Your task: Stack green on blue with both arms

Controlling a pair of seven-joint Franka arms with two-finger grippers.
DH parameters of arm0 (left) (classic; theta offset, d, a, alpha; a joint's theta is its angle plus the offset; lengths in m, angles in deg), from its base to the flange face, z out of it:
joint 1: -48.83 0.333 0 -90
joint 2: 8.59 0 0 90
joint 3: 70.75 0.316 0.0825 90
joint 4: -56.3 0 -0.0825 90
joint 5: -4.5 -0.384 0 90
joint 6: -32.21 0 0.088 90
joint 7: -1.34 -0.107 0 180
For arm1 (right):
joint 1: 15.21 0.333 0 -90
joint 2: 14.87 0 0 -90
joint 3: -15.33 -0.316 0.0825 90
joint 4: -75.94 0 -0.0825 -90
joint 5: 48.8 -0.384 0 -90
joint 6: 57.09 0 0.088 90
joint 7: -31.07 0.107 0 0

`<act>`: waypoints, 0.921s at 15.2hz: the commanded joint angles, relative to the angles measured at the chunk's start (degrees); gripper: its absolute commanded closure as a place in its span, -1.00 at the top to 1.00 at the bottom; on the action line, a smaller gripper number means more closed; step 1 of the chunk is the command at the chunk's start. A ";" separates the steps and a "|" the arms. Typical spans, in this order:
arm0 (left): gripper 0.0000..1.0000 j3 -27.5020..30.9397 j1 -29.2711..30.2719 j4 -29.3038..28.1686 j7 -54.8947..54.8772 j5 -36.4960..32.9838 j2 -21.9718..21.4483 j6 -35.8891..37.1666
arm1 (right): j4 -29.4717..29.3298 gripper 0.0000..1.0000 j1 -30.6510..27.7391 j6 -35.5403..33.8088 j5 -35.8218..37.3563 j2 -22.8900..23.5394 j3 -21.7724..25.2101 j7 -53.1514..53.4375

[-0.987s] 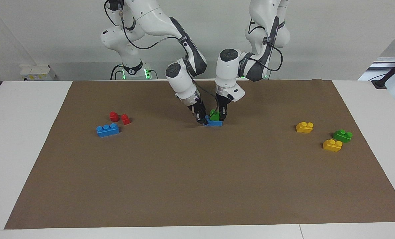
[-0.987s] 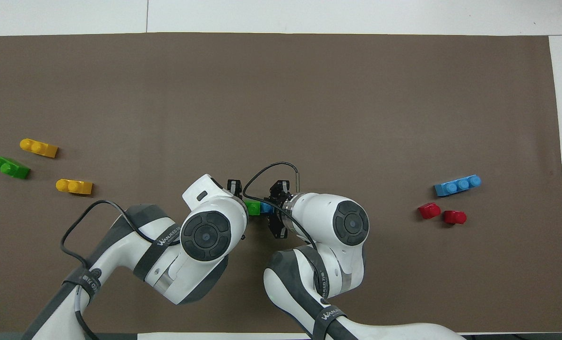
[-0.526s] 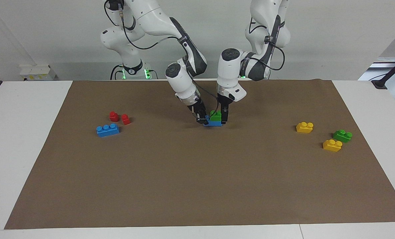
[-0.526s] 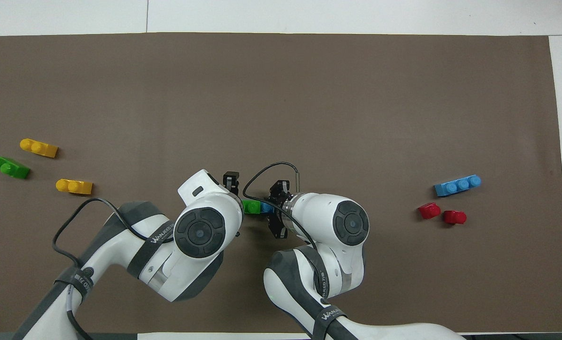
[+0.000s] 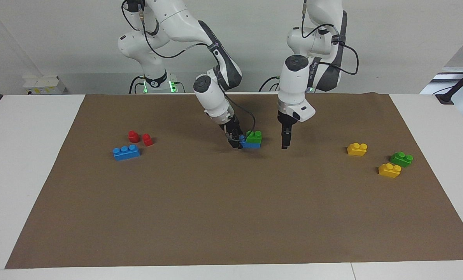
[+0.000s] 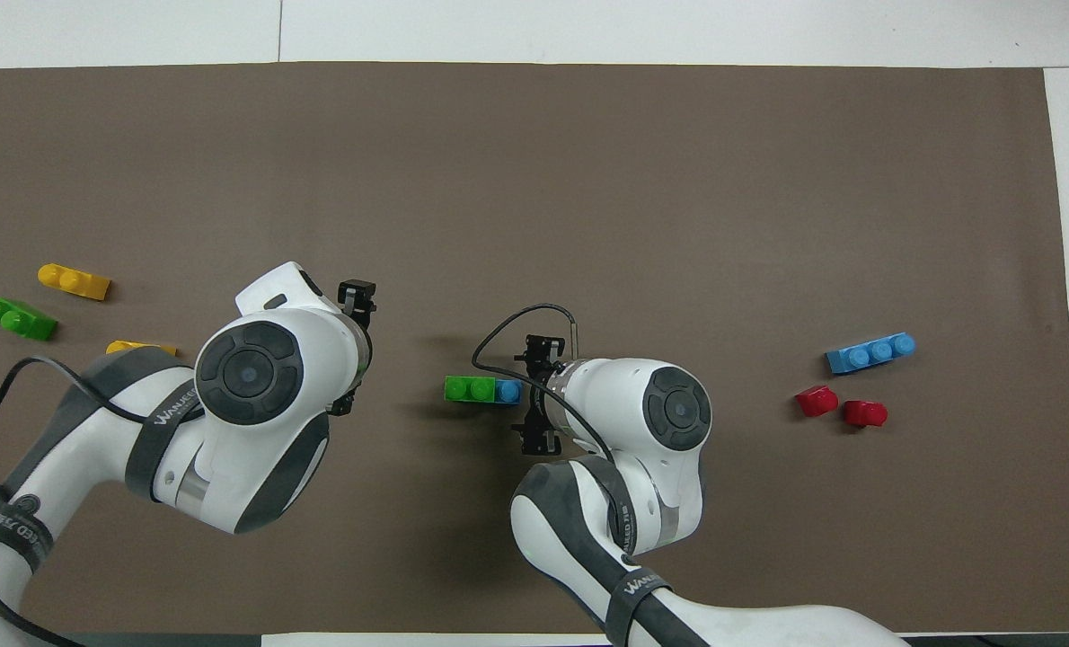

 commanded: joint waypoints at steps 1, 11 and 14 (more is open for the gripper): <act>1.00 -0.28 3.60 1.43 -6.44 -0.50 -0.44 3.32 | -0.29 0.95 -4.24 -5.06 -1.59 -2.01 -0.17 -4.73; 1.00 -0.19 16.42 10.83 -51.41 3.29 0.00 18.87 | -0.46 1.00 -19.44 -23.76 2.95 -10.36 0.27 -35.10; 1.00 -0.19 19.42 12.86 -61.71 3.29 -0.09 20.64 | -3.18 1.00 -24.37 -31.32 12.88 -12.38 0.27 -47.33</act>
